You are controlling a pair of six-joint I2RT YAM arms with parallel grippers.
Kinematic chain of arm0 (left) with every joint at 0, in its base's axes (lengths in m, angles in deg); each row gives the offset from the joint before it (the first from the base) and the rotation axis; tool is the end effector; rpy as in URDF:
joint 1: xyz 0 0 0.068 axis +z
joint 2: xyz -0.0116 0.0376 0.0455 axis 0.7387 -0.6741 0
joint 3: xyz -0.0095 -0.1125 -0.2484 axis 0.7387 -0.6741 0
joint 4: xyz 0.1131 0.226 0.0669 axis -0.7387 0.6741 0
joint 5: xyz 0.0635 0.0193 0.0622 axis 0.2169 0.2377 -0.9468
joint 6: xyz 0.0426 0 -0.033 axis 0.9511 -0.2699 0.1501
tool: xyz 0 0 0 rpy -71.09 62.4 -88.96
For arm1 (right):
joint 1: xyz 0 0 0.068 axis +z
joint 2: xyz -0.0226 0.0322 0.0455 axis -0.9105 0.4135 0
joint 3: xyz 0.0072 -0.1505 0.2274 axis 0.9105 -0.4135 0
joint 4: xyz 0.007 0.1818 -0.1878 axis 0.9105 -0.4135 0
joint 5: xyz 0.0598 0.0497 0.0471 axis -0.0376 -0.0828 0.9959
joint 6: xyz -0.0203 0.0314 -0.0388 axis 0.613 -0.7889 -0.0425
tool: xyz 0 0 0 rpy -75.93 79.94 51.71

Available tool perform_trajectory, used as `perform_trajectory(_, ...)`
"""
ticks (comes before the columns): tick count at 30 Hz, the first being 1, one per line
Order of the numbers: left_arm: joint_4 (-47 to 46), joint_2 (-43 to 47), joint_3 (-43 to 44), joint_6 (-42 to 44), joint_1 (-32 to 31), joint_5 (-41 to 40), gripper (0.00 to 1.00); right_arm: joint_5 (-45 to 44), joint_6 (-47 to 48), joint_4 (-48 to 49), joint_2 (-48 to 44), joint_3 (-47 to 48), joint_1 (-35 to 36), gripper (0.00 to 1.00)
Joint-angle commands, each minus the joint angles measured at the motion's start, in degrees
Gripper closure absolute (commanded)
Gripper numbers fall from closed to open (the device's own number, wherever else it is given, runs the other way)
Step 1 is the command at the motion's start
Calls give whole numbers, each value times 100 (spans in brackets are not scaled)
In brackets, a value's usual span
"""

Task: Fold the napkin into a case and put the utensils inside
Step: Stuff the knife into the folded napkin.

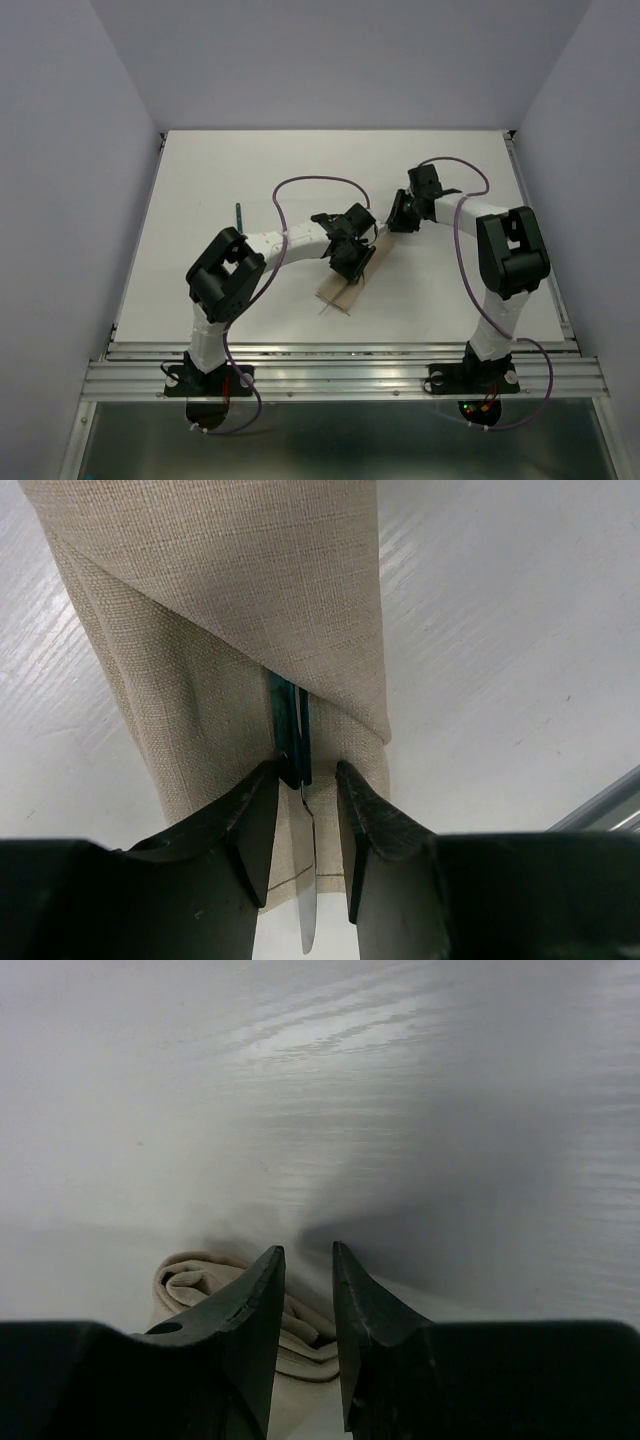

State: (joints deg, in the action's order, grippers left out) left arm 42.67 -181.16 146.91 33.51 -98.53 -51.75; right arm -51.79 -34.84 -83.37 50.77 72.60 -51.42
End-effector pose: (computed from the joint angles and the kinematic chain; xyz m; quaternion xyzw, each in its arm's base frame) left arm 0.2539 -0.3229 0.1859 0.3617 0.8871 -0.2132 0.1920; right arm 0.3843 0.1036 0.1588 0.1029 0.9480 0.1881 0.2353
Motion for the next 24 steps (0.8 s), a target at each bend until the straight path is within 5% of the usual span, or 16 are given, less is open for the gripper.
perform_trajectory(1,102,6,-12,40,-59,-33,60,-863,-186,-34,-425,-306,-35,68)
perform_trajectory(10,129,234,-12,-4,-68,-121,46,-302,-98,186,-391,-737,-35,69)
perform_trajectory(16,41,446,5,-65,-68,11,46,-222,-45,203,-330,-764,-35,69)
perform_trajectory(24,15,463,14,-197,-68,-33,64,-196,-19,203,-303,-764,-35,69)
